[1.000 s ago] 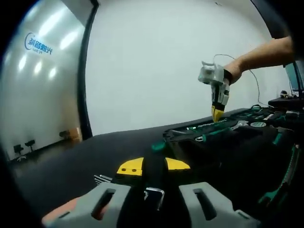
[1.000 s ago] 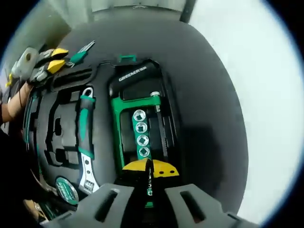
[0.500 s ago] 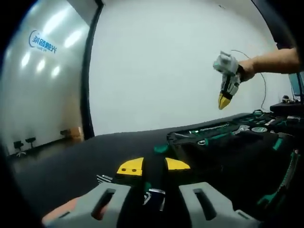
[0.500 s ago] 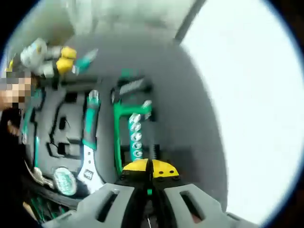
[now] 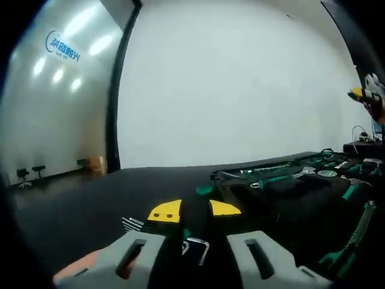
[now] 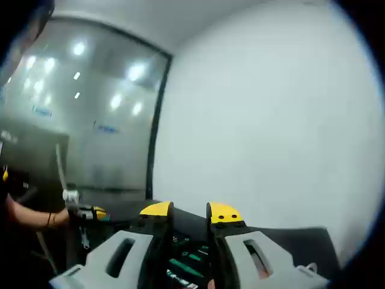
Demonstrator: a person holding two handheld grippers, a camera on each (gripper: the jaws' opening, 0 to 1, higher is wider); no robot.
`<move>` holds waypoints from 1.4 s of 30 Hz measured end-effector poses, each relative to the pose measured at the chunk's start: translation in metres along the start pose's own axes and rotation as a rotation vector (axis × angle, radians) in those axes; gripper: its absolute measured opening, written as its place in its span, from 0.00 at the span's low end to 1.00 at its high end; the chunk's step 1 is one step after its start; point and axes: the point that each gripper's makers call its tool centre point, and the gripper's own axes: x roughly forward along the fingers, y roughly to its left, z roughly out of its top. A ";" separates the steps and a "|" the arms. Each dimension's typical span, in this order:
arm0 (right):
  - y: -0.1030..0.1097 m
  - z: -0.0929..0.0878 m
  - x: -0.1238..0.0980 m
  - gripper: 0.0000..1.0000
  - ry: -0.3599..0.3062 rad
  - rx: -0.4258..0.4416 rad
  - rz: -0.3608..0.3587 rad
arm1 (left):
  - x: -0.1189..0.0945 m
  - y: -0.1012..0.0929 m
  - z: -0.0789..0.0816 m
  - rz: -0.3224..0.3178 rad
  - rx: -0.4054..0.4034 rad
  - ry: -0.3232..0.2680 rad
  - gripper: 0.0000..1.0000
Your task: Pick up the tools and put them into their designated positions in the toolbox.
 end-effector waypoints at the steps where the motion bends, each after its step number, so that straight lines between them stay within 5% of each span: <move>1: -0.024 -0.015 -0.018 0.23 -0.016 -0.024 -0.095 | 0.004 0.003 -0.003 -0.001 0.001 0.012 0.15; 3: -0.045 -0.027 -0.044 0.23 -0.060 -0.061 -0.176 | 0.007 0.005 -0.007 -0.007 -0.011 0.030 0.15; 5: -0.054 -0.028 -0.061 0.20 -0.134 -0.216 -0.219 | 0.007 0.006 -0.008 -0.013 -0.053 0.036 0.15; 6: -0.044 -0.030 -0.063 0.18 -0.154 -0.242 -0.211 | 0.007 0.007 -0.007 -0.011 -0.054 0.036 0.15; 7: -0.047 -0.054 -0.062 0.17 -0.053 -0.219 -0.231 | 0.007 0.008 -0.005 -0.012 -0.054 0.039 0.15; 9: -0.042 -0.073 -0.061 0.17 -0.001 -0.216 -0.226 | 0.002 0.012 0.006 0.000 -0.032 0.008 0.15; 12: -0.052 -0.064 -0.064 0.18 -0.025 -0.187 -0.280 | -0.004 0.023 0.011 -0.004 0.076 0.047 0.16; 13: -0.055 -0.052 -0.069 0.17 -0.117 -0.169 -0.278 | -0.011 0.027 0.010 -0.007 0.114 0.098 0.20; 14: -0.061 -0.058 -0.071 0.17 -0.085 -0.157 -0.283 | -0.018 0.042 0.003 0.031 0.229 0.191 0.24; 16: -0.062 -0.079 -0.069 0.17 0.009 -0.038 -0.269 | -0.031 0.061 -0.001 0.083 0.391 0.273 0.26; 19: -0.068 -0.078 -0.069 0.17 0.001 0.004 -0.256 | -0.044 0.077 -0.006 0.059 0.512 0.390 0.27; 20: -0.068 -0.075 -0.069 0.17 -0.014 -0.001 -0.256 | -0.055 0.076 -0.007 0.032 0.620 0.424 0.28; 25: -0.066 -0.074 -0.068 0.17 -0.015 0.013 -0.243 | -0.049 0.071 -0.015 -0.061 1.141 0.499 0.33; 29: -0.067 -0.079 -0.066 0.17 0.007 0.030 -0.236 | -0.033 0.030 -0.030 -0.219 1.305 0.425 0.29; 30: -0.065 -0.079 -0.066 0.17 0.013 0.027 -0.235 | -0.030 0.023 -0.036 -0.271 1.402 0.429 0.28; 33: -0.063 -0.081 -0.067 0.17 0.023 0.021 -0.228 | -0.023 0.020 -0.040 -0.275 1.476 0.438 0.23; 35: -0.060 -0.081 -0.066 0.17 0.026 0.019 -0.223 | -0.017 0.021 -0.046 -0.273 1.452 0.462 0.18; 38: -0.057 -0.082 -0.064 0.17 0.036 0.003 -0.218 | -0.010 0.026 -0.050 -0.310 1.555 0.471 0.16; 42: -0.056 -0.081 -0.065 0.17 0.032 0.018 -0.212 | -0.010 0.030 -0.057 -0.356 1.553 0.488 0.16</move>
